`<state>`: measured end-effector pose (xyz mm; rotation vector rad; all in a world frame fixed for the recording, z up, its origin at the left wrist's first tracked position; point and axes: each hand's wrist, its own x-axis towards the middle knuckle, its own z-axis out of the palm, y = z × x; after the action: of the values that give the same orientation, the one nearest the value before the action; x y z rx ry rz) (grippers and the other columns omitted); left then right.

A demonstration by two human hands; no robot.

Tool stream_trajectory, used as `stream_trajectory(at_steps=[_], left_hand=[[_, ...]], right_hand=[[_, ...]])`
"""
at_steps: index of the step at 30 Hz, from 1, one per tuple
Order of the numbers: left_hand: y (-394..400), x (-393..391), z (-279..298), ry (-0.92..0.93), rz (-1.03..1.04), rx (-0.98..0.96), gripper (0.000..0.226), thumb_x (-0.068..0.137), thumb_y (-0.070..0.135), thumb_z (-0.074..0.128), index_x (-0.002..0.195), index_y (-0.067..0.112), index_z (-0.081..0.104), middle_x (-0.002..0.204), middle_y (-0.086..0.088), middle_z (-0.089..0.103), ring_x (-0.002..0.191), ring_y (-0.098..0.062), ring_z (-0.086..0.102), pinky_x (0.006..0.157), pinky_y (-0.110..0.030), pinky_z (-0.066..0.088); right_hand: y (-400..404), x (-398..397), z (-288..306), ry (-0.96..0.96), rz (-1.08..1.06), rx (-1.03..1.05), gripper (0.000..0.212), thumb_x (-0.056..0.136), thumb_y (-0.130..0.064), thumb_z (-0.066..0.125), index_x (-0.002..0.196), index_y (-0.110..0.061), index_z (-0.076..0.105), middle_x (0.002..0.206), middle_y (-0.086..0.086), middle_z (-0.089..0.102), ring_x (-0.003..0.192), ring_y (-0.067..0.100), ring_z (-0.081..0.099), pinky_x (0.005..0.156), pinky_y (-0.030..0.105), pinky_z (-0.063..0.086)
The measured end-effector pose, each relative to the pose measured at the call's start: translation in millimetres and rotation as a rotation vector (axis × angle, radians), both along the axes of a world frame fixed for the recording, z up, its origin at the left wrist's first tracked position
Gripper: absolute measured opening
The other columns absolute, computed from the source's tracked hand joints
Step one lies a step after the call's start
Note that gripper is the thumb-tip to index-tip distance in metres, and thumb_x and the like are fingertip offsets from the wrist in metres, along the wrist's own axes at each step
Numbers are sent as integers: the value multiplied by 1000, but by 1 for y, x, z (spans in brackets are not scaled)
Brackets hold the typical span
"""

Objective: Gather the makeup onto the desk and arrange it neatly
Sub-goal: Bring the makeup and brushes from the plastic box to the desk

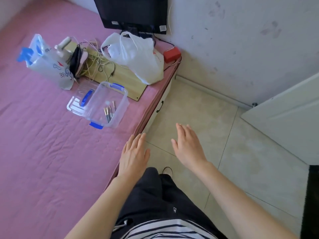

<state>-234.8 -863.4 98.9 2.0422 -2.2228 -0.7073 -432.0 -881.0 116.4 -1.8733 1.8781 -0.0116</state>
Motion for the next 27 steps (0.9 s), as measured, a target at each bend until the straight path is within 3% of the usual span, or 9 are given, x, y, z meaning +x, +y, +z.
stream_trajectory(at_steps=[16,27], left_hand=[[-171,50,-13,-7,280,-37,54,96,28,52,145,11,37,148,-5,41,143,-28,26,114,-41,26],[-235,116,-44,40,452,41,44,95,23,53,135,7,47,140,-5,48,134,-25,36,109,-40,34]], right_hand=[[-221,72,-6,14,394,-65,57,100,-28,39,149,-6,19,154,11,26,145,30,15,119,39,14],[-308,151,-34,74,679,18,57,98,-11,37,150,-8,15,156,9,21,146,30,9,119,42,13]])
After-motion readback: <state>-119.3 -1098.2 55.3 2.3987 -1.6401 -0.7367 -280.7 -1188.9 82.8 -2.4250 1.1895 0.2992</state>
